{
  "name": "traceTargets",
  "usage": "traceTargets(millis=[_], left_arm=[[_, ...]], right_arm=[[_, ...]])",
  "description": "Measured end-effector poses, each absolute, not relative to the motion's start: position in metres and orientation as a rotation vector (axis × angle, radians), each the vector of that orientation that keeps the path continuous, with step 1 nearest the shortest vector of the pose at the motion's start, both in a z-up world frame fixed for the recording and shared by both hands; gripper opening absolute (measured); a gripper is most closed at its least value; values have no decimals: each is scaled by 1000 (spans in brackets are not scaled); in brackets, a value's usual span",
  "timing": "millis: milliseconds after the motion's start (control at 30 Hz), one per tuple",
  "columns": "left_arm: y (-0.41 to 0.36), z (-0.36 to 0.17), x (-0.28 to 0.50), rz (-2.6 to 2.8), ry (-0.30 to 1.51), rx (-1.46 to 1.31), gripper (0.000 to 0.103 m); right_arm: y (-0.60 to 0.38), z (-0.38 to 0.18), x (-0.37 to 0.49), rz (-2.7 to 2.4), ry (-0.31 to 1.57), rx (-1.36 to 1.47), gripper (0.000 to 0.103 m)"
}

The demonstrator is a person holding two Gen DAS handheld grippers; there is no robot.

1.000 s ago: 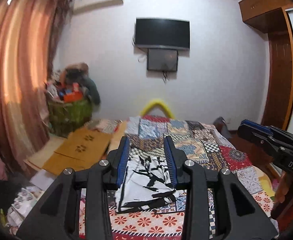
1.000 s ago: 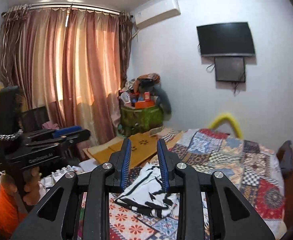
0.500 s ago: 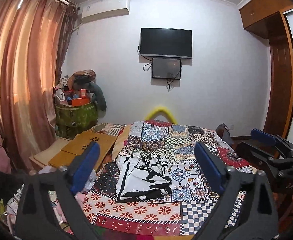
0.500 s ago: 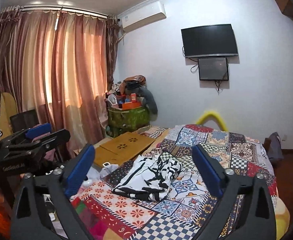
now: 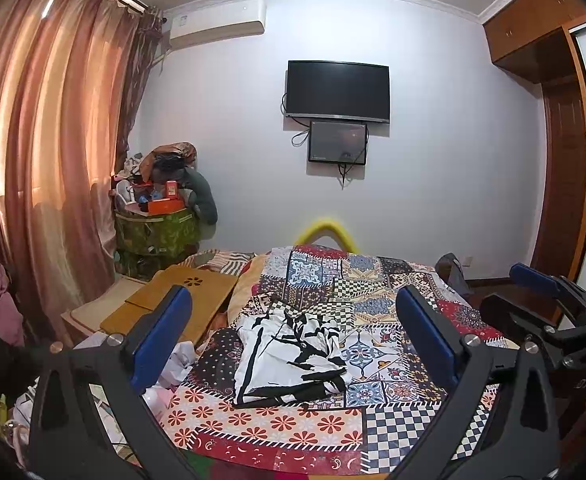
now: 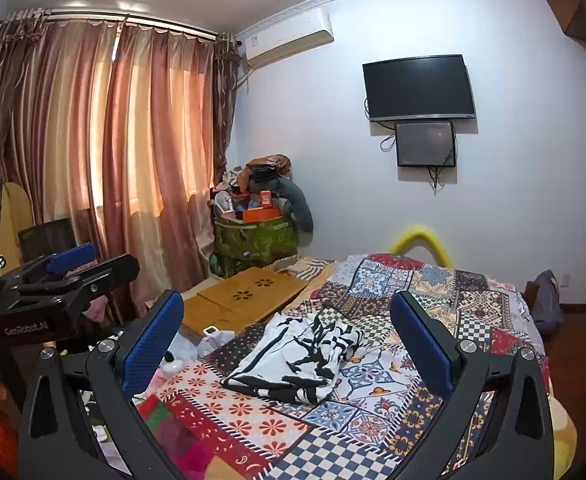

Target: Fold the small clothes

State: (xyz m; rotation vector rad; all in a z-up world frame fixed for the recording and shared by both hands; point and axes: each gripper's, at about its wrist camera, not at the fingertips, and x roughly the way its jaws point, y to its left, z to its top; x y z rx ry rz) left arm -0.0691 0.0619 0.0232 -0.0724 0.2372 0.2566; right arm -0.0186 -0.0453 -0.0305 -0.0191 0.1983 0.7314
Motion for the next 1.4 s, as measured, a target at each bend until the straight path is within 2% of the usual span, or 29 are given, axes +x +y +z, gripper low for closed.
traceTargets(millis=[1400], left_arm=[[58, 19, -53, 210, 279, -82, 103]], right_arm=[[-51, -27, -13, 701, 236, 4, 102]])
